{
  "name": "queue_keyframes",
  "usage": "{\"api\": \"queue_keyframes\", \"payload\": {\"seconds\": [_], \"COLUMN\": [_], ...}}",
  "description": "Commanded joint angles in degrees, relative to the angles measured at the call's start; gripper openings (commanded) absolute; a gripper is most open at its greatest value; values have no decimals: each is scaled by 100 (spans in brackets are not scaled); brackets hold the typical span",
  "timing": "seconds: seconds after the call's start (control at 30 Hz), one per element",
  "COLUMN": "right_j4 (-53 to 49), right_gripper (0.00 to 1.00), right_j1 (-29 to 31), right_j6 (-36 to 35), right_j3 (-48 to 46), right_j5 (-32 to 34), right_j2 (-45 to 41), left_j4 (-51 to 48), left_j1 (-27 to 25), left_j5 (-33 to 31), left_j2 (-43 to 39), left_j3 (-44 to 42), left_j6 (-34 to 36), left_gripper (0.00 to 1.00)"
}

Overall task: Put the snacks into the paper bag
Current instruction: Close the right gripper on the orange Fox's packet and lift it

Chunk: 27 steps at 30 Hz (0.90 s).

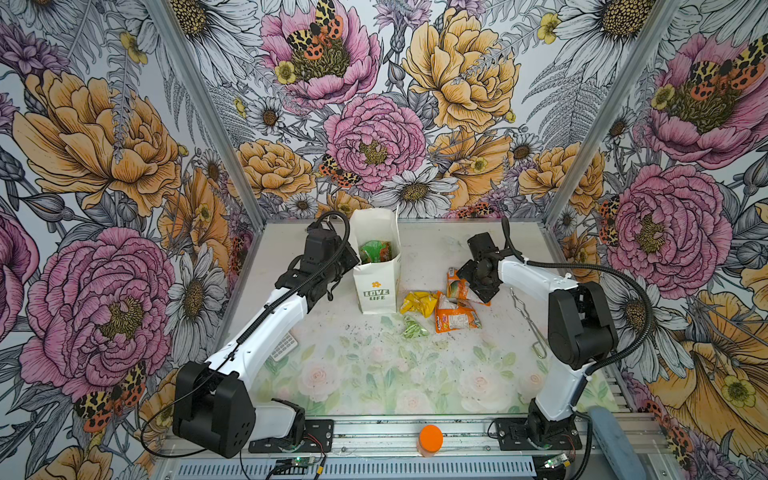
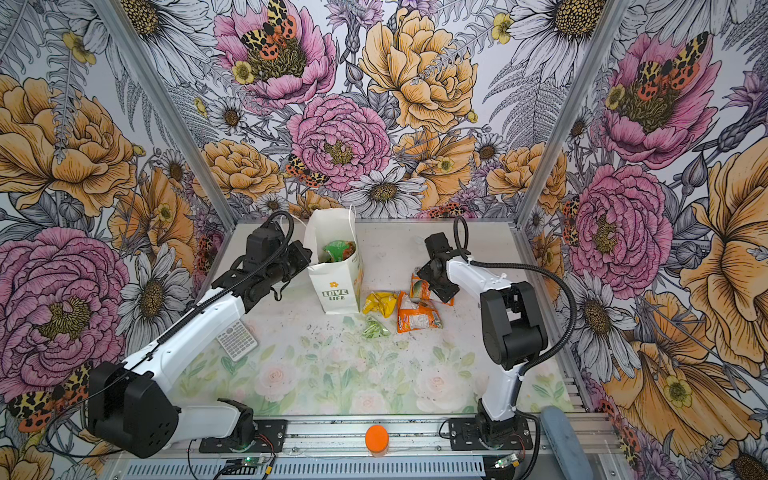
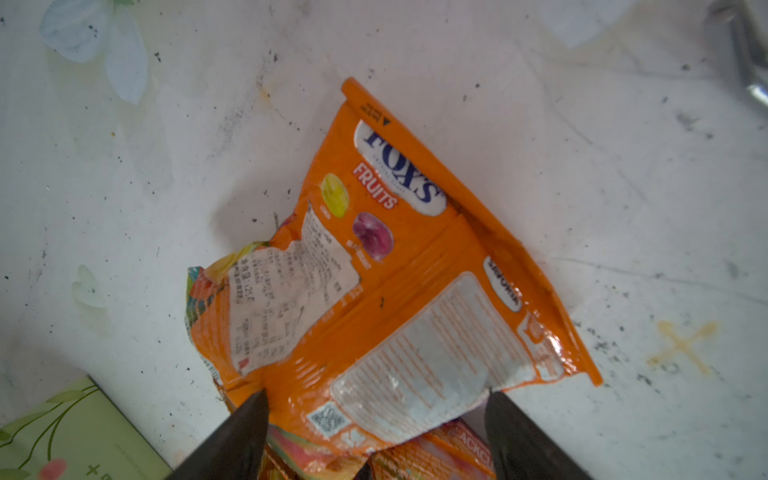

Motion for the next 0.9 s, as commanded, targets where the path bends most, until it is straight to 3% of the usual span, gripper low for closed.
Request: {"api": "queue_keyframes", "payload": {"seconds": [0.0,0.37,0.87], "right_j4": [20,24,24], "right_gripper": [85,95,96], "right_j1": [-26,-85,-174], "right_j6": [-8,54,-183], "right_j3": [117,181,443], "right_j5": [-80,-158,-372], "right_j2": [94,330,1115], "left_j4": [-262,-262,-255], "left_j1": [72,72,100], "left_j5": [2,-4,-12], "left_j2": [-15,19,81], "left_j3": [-162,-140,-120], "left_j6": [-15,-14,-14], "left_gripper": [0,0,0]}}
